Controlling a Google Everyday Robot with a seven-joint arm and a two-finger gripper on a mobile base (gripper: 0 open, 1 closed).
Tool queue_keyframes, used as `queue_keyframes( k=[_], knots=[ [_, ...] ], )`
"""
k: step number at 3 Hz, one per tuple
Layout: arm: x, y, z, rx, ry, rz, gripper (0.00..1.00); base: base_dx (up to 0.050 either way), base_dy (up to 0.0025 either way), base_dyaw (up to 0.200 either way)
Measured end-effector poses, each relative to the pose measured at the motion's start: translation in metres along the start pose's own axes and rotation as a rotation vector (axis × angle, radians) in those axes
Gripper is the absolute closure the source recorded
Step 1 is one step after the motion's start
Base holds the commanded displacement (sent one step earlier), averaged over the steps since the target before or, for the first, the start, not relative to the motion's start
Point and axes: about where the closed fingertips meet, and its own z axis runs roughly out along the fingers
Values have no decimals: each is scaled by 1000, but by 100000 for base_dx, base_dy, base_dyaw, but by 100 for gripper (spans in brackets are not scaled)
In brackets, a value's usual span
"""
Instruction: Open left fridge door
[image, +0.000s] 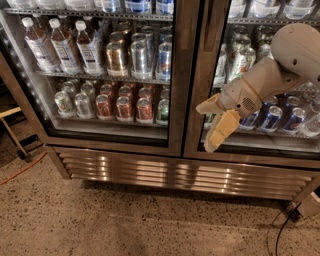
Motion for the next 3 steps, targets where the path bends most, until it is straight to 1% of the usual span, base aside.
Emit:
queue_keyframes(
  k=[1,2,3],
  knots=[
    [-1,0,6,-83,-132,-26,0,0,0,0],
    [-3,7,9,-248,-464,-177,0,0,0,0],
    [-17,8,27,-334,-637,-259,0,0,0,0]
  ],
)
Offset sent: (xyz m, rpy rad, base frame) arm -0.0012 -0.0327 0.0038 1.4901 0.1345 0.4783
